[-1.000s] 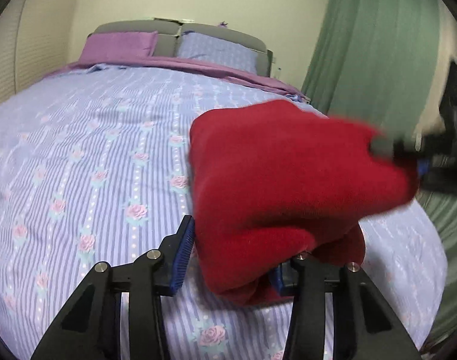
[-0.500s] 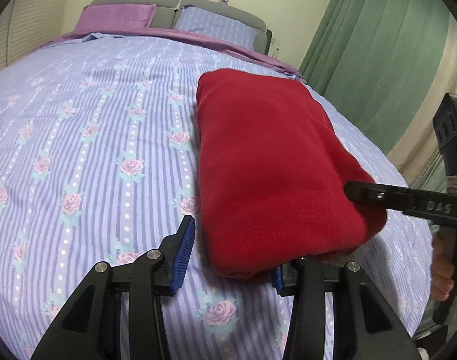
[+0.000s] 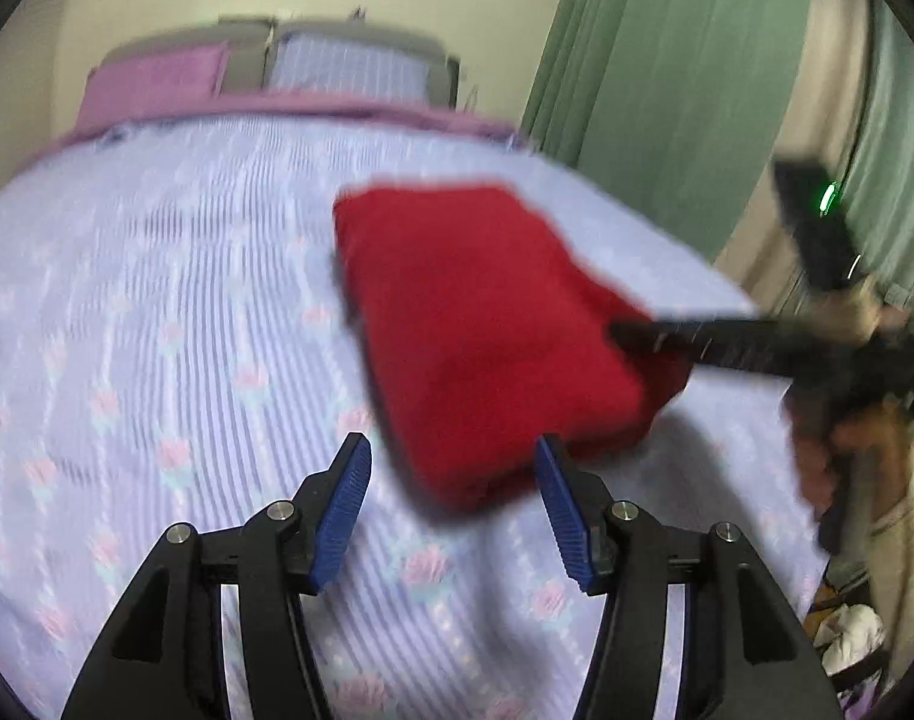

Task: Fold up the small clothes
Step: 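Grasp the folded sweatshirt's end with the right gripper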

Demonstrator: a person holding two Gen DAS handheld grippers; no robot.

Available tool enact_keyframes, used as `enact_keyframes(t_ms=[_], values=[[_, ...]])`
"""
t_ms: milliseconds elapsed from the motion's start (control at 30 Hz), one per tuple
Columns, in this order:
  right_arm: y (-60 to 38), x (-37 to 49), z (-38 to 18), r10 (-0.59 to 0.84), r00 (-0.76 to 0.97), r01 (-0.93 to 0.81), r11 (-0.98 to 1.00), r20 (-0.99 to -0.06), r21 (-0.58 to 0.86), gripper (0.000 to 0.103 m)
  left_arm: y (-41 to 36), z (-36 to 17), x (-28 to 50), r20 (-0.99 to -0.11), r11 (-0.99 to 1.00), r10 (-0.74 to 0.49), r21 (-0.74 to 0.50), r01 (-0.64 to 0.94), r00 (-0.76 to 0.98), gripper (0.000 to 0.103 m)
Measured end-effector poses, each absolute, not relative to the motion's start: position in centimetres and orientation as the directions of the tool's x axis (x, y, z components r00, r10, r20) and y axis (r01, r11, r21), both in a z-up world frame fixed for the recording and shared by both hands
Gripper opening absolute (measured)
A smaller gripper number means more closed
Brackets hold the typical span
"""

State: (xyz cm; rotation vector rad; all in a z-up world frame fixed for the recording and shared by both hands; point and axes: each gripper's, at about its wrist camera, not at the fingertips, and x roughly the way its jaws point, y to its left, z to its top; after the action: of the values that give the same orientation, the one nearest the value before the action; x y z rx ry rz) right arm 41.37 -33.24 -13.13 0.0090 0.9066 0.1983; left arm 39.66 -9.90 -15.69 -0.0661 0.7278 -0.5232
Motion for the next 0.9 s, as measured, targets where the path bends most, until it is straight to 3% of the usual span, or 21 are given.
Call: enact_keyframes(t_ms=[100, 267, 433, 900], values=[[-33.1, 41.2, -13.2, 0.163, 0.606, -0.163, 0.983, -0.778, 0.079, 0.023, -10.7, -13.8, 41.1, -0.575, 0.857, -0.506, -0.254, 0.448, 0.643, 0.052], [-34.2, 41.1, -13.6, 0.202, 0.601, -0.150, 0.979, -0.773, 0.139, 0.023, -13.6, -13.5, 44.6, -0.571, 0.839, -0.533, -0.259, 0.479, 0.625, 0.019], [-34.4, 41.0, -13.8, 0.195, 0.607, -0.146, 0.980, -0.771, 0.133, 0.023, -15.7, -14.9, 47.8, -0.622, 0.864, -0.480, -0.210, 0.458, 0.619, 0.009], [-36.6, 41.6, -16.3, 0.259, 0.604, -0.117, 0.964, -0.754, 0.237, 0.031, -16.1, -17.7, 48.2, -0.644, 0.864, -0.464, -0.175, 0.473, 0.608, 0.008]])
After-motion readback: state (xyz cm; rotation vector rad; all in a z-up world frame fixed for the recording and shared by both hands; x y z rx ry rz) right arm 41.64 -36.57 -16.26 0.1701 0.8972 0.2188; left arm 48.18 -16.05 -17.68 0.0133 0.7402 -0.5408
